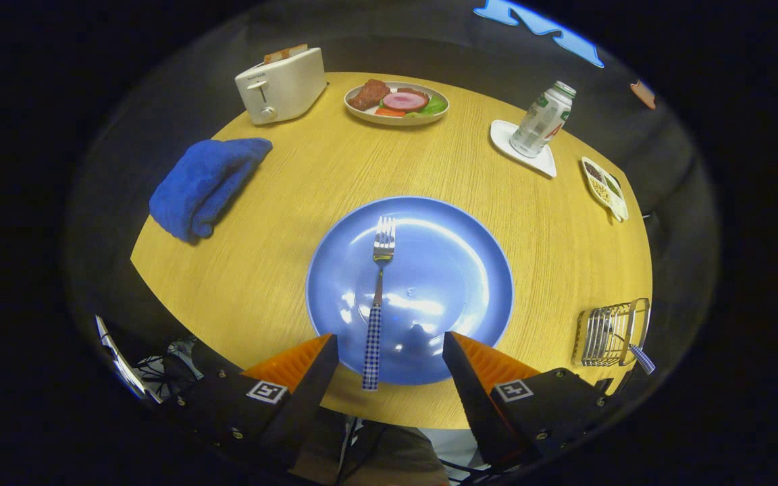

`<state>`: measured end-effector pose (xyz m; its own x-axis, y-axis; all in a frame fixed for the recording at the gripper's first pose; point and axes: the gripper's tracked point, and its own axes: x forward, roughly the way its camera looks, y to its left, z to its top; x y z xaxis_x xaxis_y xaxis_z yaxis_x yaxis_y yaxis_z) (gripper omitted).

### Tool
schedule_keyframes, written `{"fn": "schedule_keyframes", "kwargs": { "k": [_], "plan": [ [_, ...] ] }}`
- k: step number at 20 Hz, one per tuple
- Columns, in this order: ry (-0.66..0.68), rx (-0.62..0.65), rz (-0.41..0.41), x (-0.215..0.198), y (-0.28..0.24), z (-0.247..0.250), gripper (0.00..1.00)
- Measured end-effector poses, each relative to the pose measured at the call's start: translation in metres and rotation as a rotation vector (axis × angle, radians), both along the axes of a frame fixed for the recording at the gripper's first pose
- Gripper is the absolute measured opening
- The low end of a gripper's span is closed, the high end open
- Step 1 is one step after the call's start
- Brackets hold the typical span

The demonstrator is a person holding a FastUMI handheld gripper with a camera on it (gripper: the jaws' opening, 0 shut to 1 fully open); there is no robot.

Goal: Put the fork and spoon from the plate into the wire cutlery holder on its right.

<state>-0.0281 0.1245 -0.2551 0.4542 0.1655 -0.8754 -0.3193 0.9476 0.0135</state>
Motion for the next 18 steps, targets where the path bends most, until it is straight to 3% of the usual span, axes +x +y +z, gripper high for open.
{"fn": "schedule_keyframes", "kwargs": {
  "k": [9,11,13,15,18],
  "plan": [
    [0.066,0.002,0.019,0.010,-0.001,-0.027,0.93],
    [0.100,0.006,0.020,0.007,0.000,-0.034,0.55],
    [0.119,-0.009,0.038,0.011,0.002,-0.036,0.55],
    [0.117,0.001,0.042,0.011,0.001,-0.038,0.05],
    [0.121,-0.012,0.074,0.013,-0.001,-0.039,0.05]
  ]
}}
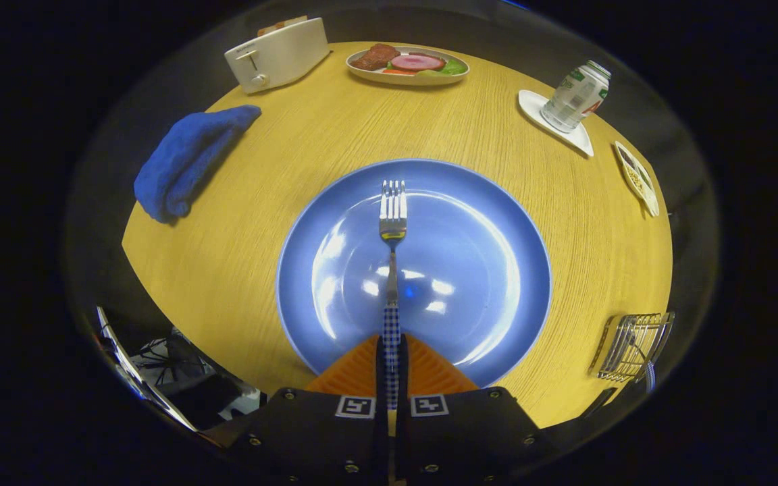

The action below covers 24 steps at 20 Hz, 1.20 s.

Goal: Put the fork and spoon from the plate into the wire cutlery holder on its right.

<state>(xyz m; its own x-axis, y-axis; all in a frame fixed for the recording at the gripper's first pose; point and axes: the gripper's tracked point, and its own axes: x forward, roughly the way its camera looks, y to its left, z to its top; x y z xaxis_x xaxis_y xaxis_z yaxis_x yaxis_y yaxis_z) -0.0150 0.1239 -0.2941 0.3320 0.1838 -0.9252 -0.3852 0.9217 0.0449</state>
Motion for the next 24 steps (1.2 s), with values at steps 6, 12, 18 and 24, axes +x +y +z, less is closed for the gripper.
{"fn": "schedule_keyframes", "kwargs": {
  "k": [6,12,18,24],
  "plan": [
    [0.009,0.002,0.058,-0.009,-0.011,0.023,0.05],
    [-0.016,-0.012,0.072,-0.021,-0.045,0.063,0.05],
    [-0.025,-0.065,0.057,-0.035,-0.101,0.099,0.05],
    [-0.026,-0.102,-0.033,-0.048,-0.155,0.118,0.05]
  ]
}}
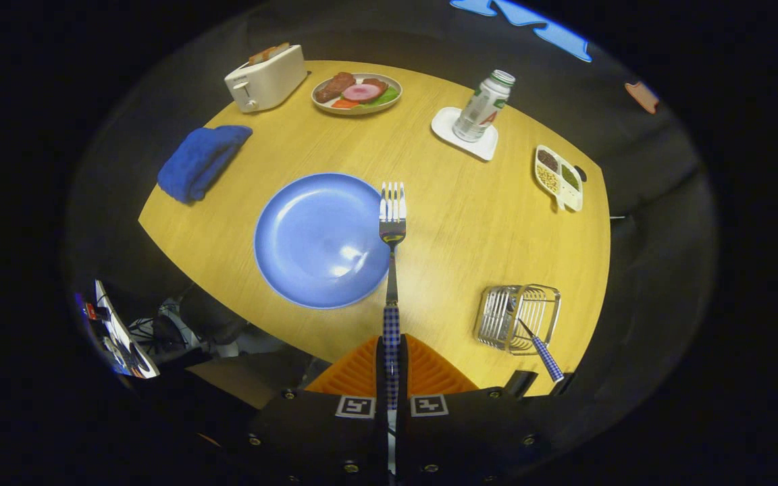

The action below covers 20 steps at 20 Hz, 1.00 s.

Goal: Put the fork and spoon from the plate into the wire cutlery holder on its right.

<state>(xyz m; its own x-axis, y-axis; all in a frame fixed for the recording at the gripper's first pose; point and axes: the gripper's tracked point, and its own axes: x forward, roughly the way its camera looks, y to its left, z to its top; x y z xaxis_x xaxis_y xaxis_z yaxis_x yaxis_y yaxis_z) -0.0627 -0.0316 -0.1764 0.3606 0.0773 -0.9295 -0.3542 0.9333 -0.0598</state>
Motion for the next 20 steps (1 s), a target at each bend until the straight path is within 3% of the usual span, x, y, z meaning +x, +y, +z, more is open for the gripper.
{"fn": "schedule_keyframes", "kwargs": {
  "k": [11,20],
  "plan": [
    [0.095,-0.125,-0.114,-0.024,-0.099,0.010,0.05],
    [0.249,-0.257,-0.109,-0.031,-0.158,-0.001,0.05]
  ]
}}
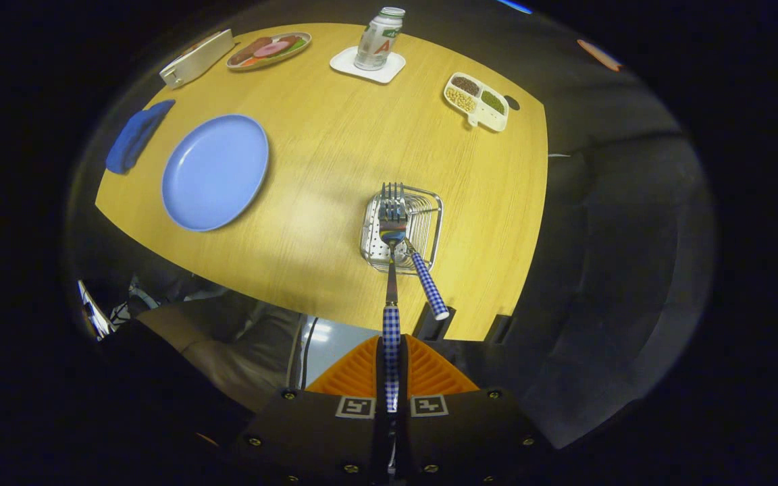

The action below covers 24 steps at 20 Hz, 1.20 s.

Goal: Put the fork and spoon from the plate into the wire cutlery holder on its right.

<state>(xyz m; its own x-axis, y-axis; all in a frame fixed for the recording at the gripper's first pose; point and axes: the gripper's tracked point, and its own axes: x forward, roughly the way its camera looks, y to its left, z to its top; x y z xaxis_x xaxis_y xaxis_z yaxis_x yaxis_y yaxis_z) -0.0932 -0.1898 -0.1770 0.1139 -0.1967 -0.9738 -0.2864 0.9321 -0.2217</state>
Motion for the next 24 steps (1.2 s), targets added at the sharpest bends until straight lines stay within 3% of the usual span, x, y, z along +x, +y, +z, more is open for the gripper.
{"fn": "schedule_keyframes", "kwargs": {
  "k": [12,24],
  "plan": [
    [0.254,-0.128,0.107,0.018,-0.014,-0.028,0.05],
    [0.319,-0.158,0.153,0.040,-0.012,-0.039,0.05]
  ]
}}
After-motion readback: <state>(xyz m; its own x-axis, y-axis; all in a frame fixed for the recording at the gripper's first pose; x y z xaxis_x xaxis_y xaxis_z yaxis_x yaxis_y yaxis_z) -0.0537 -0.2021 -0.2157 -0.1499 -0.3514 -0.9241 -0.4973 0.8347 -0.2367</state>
